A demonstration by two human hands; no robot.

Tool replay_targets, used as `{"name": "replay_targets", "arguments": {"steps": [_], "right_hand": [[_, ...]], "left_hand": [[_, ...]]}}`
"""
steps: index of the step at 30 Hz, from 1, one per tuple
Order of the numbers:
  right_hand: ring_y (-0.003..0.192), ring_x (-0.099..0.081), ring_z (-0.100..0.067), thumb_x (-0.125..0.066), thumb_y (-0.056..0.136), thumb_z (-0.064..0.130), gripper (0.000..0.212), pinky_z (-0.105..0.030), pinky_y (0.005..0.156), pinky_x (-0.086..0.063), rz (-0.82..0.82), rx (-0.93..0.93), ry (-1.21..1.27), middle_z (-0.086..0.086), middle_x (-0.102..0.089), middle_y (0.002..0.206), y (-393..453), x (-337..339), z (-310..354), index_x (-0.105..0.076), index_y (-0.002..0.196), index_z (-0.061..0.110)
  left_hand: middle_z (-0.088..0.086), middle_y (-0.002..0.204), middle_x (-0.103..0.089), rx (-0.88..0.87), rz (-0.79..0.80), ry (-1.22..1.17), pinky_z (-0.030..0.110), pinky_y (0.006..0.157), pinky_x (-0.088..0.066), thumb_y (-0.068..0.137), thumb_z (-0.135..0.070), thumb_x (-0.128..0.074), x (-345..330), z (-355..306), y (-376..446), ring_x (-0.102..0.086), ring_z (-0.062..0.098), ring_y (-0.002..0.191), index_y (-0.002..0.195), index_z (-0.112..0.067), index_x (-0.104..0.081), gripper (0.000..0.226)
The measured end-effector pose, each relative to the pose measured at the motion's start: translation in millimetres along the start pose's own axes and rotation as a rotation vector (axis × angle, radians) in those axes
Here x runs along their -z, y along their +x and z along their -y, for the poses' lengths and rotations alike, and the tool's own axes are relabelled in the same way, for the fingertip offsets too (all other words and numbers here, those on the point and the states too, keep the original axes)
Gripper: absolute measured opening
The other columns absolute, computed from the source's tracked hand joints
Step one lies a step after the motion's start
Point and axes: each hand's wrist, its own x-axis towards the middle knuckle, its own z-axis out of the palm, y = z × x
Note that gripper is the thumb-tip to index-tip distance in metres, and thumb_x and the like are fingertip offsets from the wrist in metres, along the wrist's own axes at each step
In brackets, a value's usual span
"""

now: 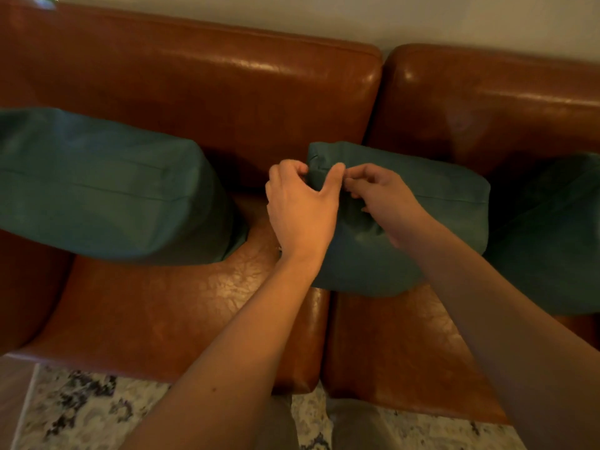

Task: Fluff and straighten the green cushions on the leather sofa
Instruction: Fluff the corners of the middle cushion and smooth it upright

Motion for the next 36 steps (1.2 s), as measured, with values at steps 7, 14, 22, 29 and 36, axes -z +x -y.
{"name": "replay_targets", "arguments": {"steps": [7,14,22,29,36], "right_hand": [[0.084,-0.052,-0.002,-0.056,0.090,0.008,0.026,-0.009,0.075,-0.039,-0.127,0.386,-0.346,0.003,-0.055,0.098,16.0,-3.0,25.4,-0.062,0.112,0.021],[0.121,-0.044,-0.022,-0.053,0.096,0.016,0.030,-0.046,0.106,-0.035,0.105,0.549,-0.723,0.000,-0.055,0.125,34.5,-5.1,38.4,-0.066,0.119,0.029],[0.114,-0.052,-0.018,-0.058,0.093,0.022,0.025,-0.028,0.098,-0.039,-0.143,0.495,-0.569,0.000,-0.058,0.116,24.0,6.1,14.1,-0.063,0.118,0.022],[0.119,-0.044,-0.024,-0.064,0.090,0.025,0.025,-0.041,0.101,-0.040,-0.488,0.277,-0.542,-0.002,-0.055,0.117,-14.7,76.4,-58.1,-0.066,0.114,0.019],[0.105,-0.056,-0.015,-0.050,0.098,0.025,0.026,-0.029,0.090,-0.045,-0.774,-0.001,-0.068,-0.002,-0.059,0.119,-30.7,138.4,-113.8,-0.061,0.121,0.021]], "left_hand": [[-0.004,0.086,-0.048,-0.044,0.004,0.028,0.037,0.073,-0.042,0.084,-0.021,-0.068,3.3,4.0,2.3,-0.053,0.022,0.084,0.084,-0.016,-0.050,0.018],[-0.004,0.081,-0.046,-0.113,0.001,0.026,0.029,0.068,-0.035,0.085,-0.014,-0.063,5.1,12.4,5.6,-0.050,0.022,0.082,0.079,-0.015,-0.047,0.018],[-0.005,0.089,-0.048,-0.195,-0.012,0.101,0.034,0.078,-0.043,0.087,-0.032,-0.066,5.3,19.0,12.2,-0.051,0.020,0.088,0.089,-0.014,-0.055,0.021],[-0.007,0.090,-0.044,-0.323,-0.002,0.136,0.028,0.077,-0.036,0.085,-0.032,-0.065,-1.3,14.3,-22.9,-0.045,0.012,0.085,0.088,-0.019,-0.046,0.023],[0.002,0.087,-0.055,-0.701,0.277,0.239,0.035,0.070,-0.039,0.083,-0.024,-0.062,-37.8,-10.5,-66.6,-0.052,0.022,0.084,0.082,-0.014,-0.060,0.010]]}}
